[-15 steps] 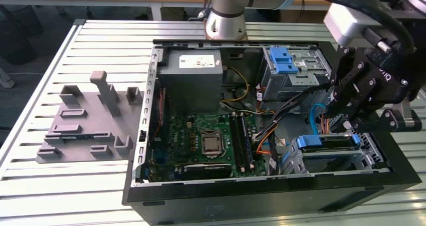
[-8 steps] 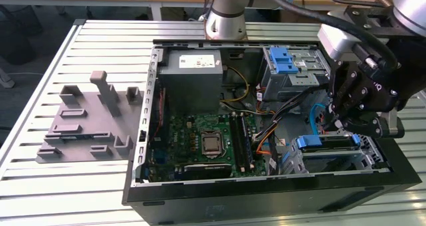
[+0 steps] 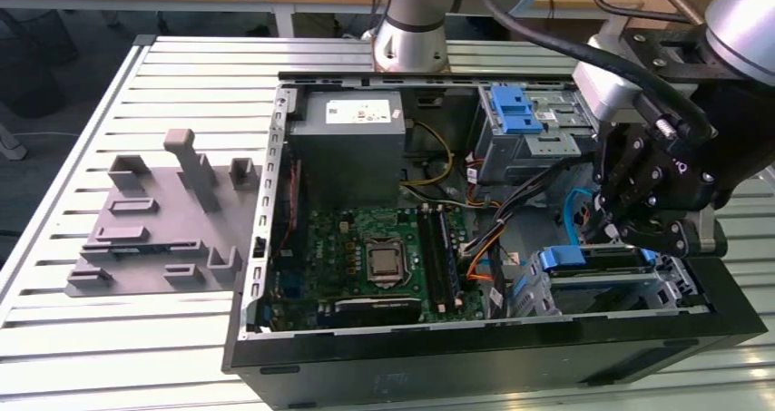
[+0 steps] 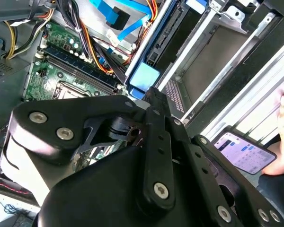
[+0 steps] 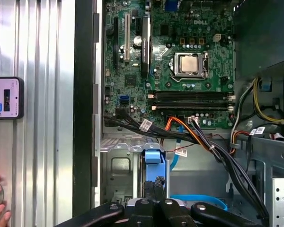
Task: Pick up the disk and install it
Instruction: 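Insert the disk into the insertion slot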
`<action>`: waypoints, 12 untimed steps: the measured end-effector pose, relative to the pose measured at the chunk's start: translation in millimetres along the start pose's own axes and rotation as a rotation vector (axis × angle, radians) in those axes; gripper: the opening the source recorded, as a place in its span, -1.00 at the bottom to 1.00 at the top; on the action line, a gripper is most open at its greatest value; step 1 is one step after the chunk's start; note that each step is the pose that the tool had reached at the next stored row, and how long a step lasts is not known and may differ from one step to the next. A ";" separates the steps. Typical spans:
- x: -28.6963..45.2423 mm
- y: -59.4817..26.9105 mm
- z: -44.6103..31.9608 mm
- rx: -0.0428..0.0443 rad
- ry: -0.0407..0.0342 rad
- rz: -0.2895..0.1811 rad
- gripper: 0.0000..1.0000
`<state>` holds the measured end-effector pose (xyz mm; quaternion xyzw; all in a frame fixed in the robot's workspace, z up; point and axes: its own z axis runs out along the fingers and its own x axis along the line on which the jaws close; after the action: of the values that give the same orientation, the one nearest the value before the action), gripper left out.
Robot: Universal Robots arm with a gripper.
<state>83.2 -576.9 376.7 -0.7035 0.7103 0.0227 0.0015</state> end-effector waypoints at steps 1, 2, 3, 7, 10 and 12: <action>0.0 0.0 0.8 0.0000 -0.0001 0.000 -0.79; 0.1 0.0 1.9 -0.0001 -0.0001 0.000 -0.79; 0.1 -0.1 2.9 -0.0001 -0.0005 0.000 -0.79; 0.3 -0.3 8.5 -0.0001 -0.0013 0.000 -0.79; 0.4 -0.4 12.9 -0.0001 -0.0013 0.000 -0.79; 0.5 -0.5 15.0 -0.0002 -0.0014 0.000 -0.79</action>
<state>83.2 -576.8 361.7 -0.7036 0.7102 0.0233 0.0020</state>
